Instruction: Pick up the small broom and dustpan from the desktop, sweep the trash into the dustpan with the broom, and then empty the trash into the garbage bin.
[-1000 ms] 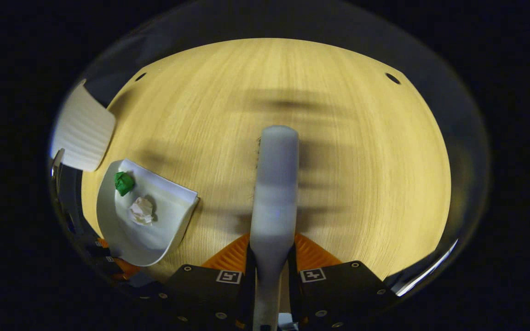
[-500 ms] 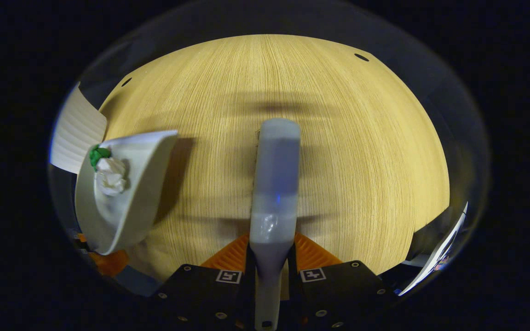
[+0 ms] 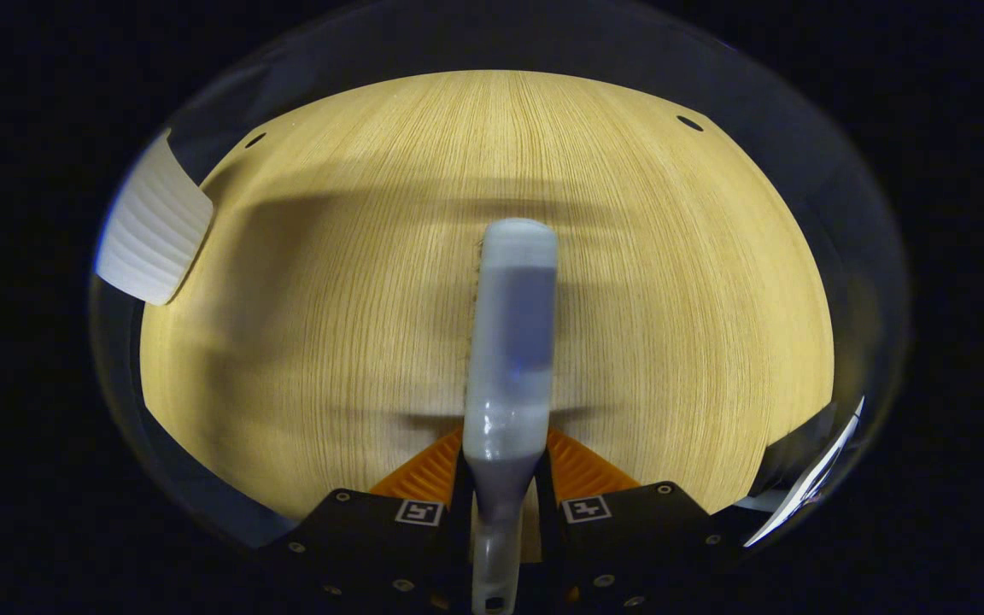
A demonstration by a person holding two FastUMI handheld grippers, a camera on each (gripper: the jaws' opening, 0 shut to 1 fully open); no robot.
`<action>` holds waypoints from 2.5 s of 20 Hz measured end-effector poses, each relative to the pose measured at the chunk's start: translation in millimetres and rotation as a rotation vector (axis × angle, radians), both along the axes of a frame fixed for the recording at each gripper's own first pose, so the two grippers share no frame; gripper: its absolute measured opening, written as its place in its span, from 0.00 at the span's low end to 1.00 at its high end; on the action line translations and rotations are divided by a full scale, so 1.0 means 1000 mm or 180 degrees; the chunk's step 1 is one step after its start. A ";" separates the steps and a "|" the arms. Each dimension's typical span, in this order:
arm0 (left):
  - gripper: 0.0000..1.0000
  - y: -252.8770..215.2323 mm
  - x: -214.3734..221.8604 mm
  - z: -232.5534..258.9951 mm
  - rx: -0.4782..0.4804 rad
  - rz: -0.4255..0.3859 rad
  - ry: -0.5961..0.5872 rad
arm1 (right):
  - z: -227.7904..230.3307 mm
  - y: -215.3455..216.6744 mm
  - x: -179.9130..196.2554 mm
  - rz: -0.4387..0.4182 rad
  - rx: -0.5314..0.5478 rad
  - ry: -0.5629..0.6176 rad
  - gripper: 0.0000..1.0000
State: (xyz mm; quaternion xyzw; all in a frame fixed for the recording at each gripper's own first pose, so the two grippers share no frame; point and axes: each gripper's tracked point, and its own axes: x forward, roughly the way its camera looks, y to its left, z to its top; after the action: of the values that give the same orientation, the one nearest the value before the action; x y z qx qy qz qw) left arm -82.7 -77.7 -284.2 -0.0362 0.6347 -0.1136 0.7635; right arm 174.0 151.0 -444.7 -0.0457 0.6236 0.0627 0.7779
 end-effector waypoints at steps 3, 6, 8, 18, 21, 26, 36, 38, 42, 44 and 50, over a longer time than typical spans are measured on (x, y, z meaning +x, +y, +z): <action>0.31 0.006 0.009 0.002 0.0043 0.0106 -0.0167 | 0.000 -0.001 -0.001 0.0031 0.0020 -0.0006 0.38; 0.31 0.015 0.024 0.005 0.0118 0.0284 -0.0358 | -0.003 -0.003 -0.003 0.0026 0.0033 0.0024 0.40; 0.30 0.026 0.030 0.010 0.0113 0.0482 -0.0402 | -0.005 -0.002 -0.004 0.0058 0.0079 0.0052 0.31; 0.30 0.168 0.036 -0.011 0.1056 0.0949 -0.0133 | 0.008 -0.002 0.014 -0.0057 0.0206 -0.0111 0.61; 0.30 0.176 0.030 -0.007 0.1693 0.0524 -0.0129 | 0.010 -0.002 0.016 -0.0060 0.0213 -0.0140 0.74; 0.30 0.206 0.046 0.034 0.2963 -0.0591 -0.0149 | 0.019 -0.003 0.020 -0.0027 0.0238 -0.0251 0.77; 0.30 0.243 0.072 0.044 0.4537 -0.2156 -0.0300 | 0.031 -0.016 0.023 -0.0069 0.0291 -0.0394 0.81; 0.30 0.238 0.074 0.034 0.4381 -0.1993 -0.0305 | 0.034 -0.017 0.026 -0.0089 0.0312 -0.0431 0.82; 0.30 0.217 0.068 -0.021 0.3482 -0.1137 -0.0318 | 0.038 -0.021 0.027 -0.0107 0.0325 -0.0475 0.84; 0.30 0.199 0.072 -0.053 0.3053 -0.0724 -0.0353 | 0.042 -0.021 0.027 -0.0095 0.0326 -0.0498 0.85; 0.30 0.134 0.102 -0.142 0.1788 0.0050 -0.0471 | 0.054 -0.018 0.031 -0.0003 0.0323 -0.0592 0.86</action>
State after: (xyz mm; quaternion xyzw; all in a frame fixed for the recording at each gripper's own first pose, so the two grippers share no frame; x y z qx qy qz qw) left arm 19.2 56.7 -426.5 0.1801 0.5835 0.0701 0.7888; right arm 205.1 132.9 -390.7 -0.0116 0.5448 0.0893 0.8337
